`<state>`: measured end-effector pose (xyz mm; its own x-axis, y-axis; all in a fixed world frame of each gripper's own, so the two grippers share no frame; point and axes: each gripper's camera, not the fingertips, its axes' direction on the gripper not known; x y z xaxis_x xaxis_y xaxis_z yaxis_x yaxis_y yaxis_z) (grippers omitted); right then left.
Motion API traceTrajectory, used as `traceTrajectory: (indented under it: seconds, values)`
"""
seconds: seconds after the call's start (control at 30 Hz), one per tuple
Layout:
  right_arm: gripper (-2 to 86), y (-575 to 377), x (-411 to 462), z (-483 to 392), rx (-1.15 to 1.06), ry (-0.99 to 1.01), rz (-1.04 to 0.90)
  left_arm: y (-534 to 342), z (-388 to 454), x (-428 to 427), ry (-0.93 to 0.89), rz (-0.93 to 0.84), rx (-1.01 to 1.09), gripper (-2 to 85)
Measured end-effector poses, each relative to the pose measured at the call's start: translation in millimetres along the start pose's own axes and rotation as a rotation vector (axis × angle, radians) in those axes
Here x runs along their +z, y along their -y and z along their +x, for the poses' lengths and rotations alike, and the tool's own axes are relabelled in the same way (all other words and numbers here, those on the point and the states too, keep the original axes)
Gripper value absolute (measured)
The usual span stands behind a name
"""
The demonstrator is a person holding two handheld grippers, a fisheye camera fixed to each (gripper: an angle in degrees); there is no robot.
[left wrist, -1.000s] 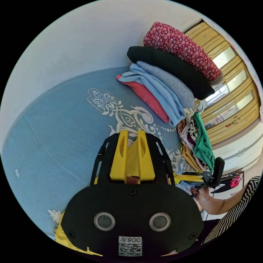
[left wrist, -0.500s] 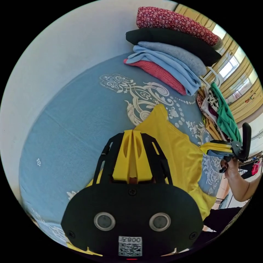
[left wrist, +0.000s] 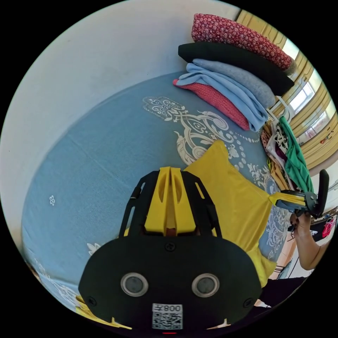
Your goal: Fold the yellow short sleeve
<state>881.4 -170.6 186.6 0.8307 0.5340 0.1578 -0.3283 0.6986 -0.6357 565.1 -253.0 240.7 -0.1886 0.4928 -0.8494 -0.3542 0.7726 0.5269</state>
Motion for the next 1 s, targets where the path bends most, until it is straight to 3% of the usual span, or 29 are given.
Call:
traceTrajectory:
  seconds: [0.27,0.5,0.7,0.9,1.0]
  values:
    - [0.4,8,-7,-8,0.090,0.132,-0.010,-49,-10,-111,-0.073,0.151,-0.115,0.5]
    - [0.5,19,-35,-39,0.099,0.079,0.055,-174,-54,-228,-0.022,0.134,-0.445,2.0]
    - [2.7,78,-13,-136,-0.239,0.287,-0.027,-242,-88,-305,0.086,0.082,-0.657,3.8]
    - [5.2,150,23,-266,-0.685,0.206,-0.119,-237,-124,-356,0.200,0.058,-0.626,6.4]
    - [5.3,173,39,-316,-0.828,0.190,-0.181,-230,-144,-372,0.160,0.062,-0.638,6.8]
